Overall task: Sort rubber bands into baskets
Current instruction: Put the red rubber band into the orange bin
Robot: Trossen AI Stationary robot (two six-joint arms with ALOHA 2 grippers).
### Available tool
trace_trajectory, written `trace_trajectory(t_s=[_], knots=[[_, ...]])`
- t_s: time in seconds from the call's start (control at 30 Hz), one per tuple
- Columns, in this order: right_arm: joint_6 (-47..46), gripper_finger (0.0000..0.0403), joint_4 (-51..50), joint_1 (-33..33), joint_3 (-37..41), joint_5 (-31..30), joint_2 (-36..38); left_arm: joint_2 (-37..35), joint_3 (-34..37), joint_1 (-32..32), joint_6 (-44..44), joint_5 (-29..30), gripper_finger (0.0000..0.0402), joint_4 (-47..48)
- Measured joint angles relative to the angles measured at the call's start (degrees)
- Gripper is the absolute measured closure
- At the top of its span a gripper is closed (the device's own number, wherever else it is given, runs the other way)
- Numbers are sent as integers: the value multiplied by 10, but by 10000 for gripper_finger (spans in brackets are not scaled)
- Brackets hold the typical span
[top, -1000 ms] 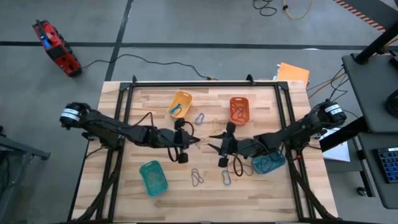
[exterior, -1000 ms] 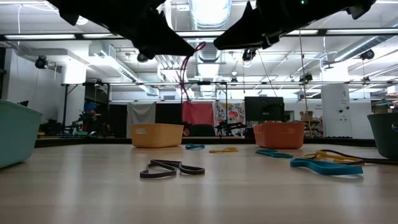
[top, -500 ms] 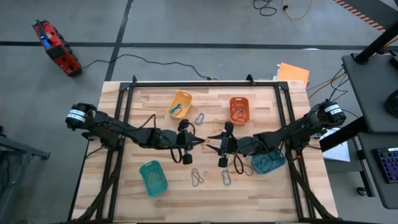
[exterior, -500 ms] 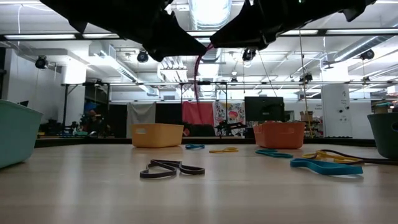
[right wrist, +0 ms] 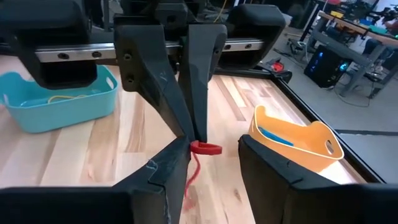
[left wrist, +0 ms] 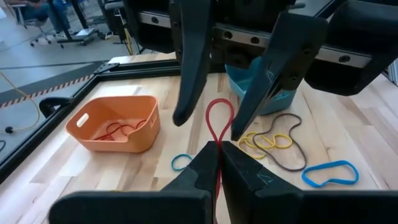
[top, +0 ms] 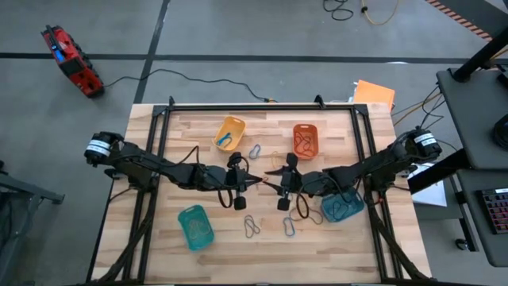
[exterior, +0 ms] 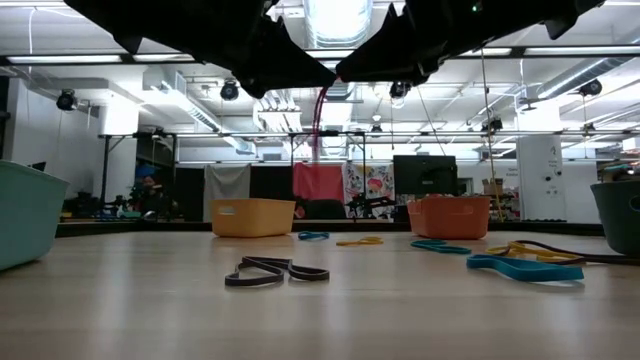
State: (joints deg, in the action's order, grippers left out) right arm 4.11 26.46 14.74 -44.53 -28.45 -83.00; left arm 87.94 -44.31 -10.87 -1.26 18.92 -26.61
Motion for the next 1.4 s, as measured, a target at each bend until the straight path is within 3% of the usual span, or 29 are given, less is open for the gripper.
trace_trajectory(t_s=[0.47,0.63,0.77,1.07,1.23,1.4], knots=[[7,353,-1,0,0,2,0,0,0,0,0,0,401,0],[18,388,-3,0,0,32,0,0,0,0,0,0,402,0],[19,393,-4,-1,0,34,0,0,0,0,12,0,399,-2],[19,394,-12,-2,0,28,1,0,0,0,20,1,309,21],[30,394,-42,-4,-1,-25,26,-6,0,0,24,1,263,57],[35,394,-129,-23,-11,-68,79,-7,0,0,46,2,244,85]])
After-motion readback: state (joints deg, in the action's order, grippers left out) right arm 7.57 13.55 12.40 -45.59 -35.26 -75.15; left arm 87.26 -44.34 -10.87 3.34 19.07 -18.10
